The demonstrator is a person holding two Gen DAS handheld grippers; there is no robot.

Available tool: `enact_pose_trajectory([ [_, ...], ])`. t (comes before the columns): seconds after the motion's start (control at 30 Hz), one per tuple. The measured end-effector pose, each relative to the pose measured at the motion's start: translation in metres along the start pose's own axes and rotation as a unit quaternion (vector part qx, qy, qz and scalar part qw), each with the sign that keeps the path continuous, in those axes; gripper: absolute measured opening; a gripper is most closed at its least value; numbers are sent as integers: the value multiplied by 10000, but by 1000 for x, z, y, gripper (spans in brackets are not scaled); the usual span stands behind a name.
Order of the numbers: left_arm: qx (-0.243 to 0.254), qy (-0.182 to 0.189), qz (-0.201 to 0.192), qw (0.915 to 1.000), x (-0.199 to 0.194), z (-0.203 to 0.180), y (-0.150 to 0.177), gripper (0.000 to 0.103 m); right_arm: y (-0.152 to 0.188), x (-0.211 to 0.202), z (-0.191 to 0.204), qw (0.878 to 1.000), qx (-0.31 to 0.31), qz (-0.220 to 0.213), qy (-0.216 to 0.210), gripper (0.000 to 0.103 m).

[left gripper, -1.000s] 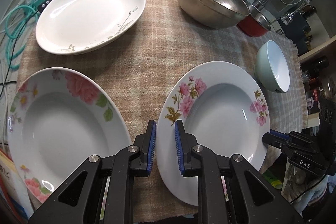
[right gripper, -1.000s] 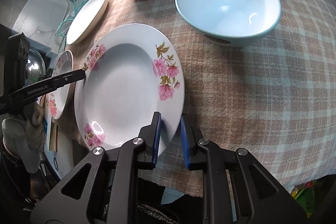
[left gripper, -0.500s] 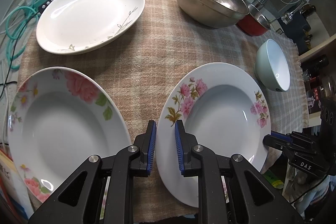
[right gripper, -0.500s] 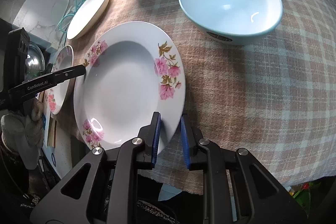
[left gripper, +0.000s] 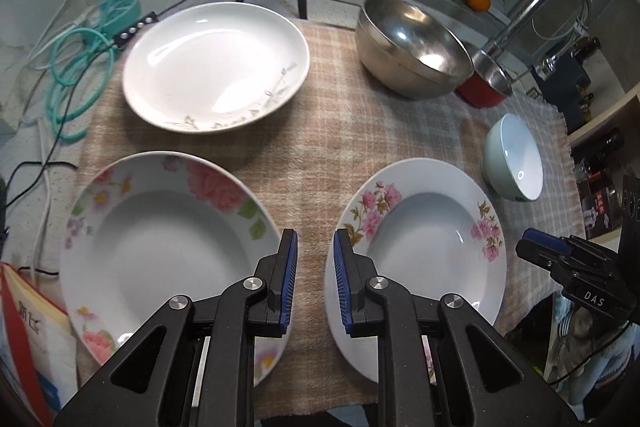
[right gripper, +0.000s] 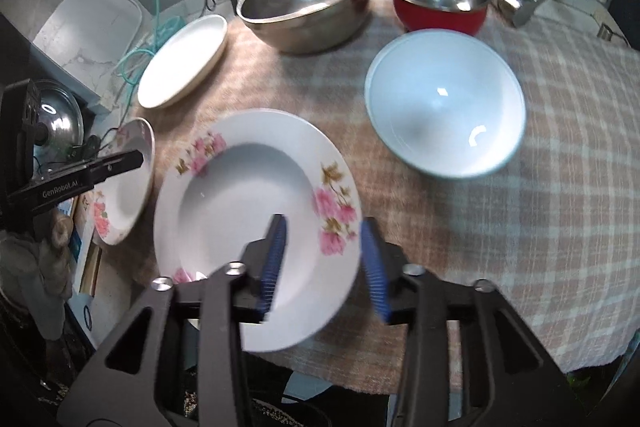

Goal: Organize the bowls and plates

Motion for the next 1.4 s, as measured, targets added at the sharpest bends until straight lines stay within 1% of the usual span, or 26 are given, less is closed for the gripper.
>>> enact_pose_trajectory([
  [0.07,-108,-63,-86,9999,-8,8,-1,19,-7,0,10,9999,-94,-56,-105,45],
  [0.13,-210,-164,-182,9995,-15,18,0,29,-13,2,23,9996,-183,-67,-217,45],
  [0.23,-380,-265,-294,9985,-25,32,0,29,-19,7,44,9988,-296,-59,-384,45],
  [0.27,-443,-315,-327,9980,-29,39,1,31,-21,9,51,9984,-339,-41,-460,45],
  [0.3,-524,-360,-365,9973,-32,46,2,36,-22,12,57,9980,-370,-30,-513,45],
  [0.33,-594,-393,-403,9966,-35,52,3,38,-24,14,63,9976,-412,-17,-562,45],
  [0.57,-1077,-685,-553,9903,-52,97,15,38,-28,37,109,9934,-726,153,-879,45],
  [0.73,-1401,-867,-567,9847,-59,126,29,38,-30,54,135,9901,-878,289,-1053,45],
  [0.9,-1679,-950,-522,9798,-60,149,38,38,-33,69,156,9870,-1014,410,-1182,45],
  [1.1,-1894,-969,-415,9762,-55,168,47,38,-32,89,175,9841,-1096,603,-1261,45],
  [1.17,-1933,-955,-375,9758,-52,171,50,36,-31,95,179,9834,-1108,666,-1271,38],
  [1.23,-1981,-928,-337,9752,-49,174,53,36,-30,102,182,9825,-1126,747,-1282,34],
  [1.3,-2025,-889,-315,9747,-46,176,54,35,-29,108,185,9816,-1130,827,-1296,33],
  [1.37,-2042,-851,-291,9748,-43,178,54,33,-27,112,188,9805,-1142,902,-1320,29],
  [1.4,-2044,-830,-273,9750,-41,178,55,30,-26,114,189,9801,-1151,925,-1323,29],
])
Point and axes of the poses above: each gripper's, at about its wrist camera, not at the fingertips, and x roughly the way its jaws point, z to its left, y to its underside, the point moved 10 cm from there along x, roughly the way its jaws point, and after that the axes turned 7 degrees about -z, right-handed, at the moved point
